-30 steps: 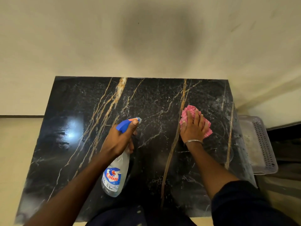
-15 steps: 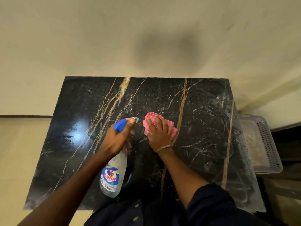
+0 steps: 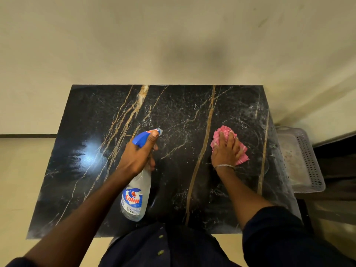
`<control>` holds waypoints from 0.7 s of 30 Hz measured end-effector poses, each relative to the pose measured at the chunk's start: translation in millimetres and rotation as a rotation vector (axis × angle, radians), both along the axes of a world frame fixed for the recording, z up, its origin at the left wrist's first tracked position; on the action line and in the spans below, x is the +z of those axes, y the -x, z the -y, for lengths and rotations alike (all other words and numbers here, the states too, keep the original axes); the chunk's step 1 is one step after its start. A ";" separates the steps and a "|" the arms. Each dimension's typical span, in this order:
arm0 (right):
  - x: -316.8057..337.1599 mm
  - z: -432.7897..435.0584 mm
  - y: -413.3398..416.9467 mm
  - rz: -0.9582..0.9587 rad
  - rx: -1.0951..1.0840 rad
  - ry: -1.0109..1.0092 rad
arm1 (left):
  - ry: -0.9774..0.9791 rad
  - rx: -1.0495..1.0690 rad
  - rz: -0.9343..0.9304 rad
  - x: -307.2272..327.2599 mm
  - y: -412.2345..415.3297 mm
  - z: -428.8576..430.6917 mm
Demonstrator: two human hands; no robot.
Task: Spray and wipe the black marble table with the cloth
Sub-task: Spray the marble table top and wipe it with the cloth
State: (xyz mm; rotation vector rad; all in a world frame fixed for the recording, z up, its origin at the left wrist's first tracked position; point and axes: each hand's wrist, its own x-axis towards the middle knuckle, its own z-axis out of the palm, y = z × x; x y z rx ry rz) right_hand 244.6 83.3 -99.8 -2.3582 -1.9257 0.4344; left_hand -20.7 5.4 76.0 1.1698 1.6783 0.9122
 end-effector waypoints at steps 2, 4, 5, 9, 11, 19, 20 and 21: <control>5.0 12.3 24.9 -0.006 0.059 -0.013 | -0.009 0.002 -0.008 0.0 -1.1 1.3; 6.1 26.6 55.4 -0.020 0.155 0.006 | -0.012 0.008 -0.007 -0.5 -2.1 2.5; 5.4 33.7 71.6 -0.038 0.196 0.015 | -0.013 0.012 -0.004 -0.8 -2.4 3.0; 0.8 59.0 114.8 -0.092 0.321 0.034 | -0.031 -0.002 -0.011 -1.8 -2.0 5.1; -5.4 65.0 110.4 -0.082 0.400 0.022 | -0.029 -0.008 -0.020 -1.8 -2.3 6.8; -5.3 66.6 0.9 0.080 0.271 -0.049 | -0.016 -0.030 -0.011 -4.5 9.7 14.1; -1.6 66.5 -10.8 0.098 0.238 -0.045 | -0.015 -0.031 -0.011 -4.0 11.9 16.0; 1.1 66.2 -19.5 0.105 0.204 -0.037 | -0.014 -0.032 -0.010 -3.5 13.6 17.8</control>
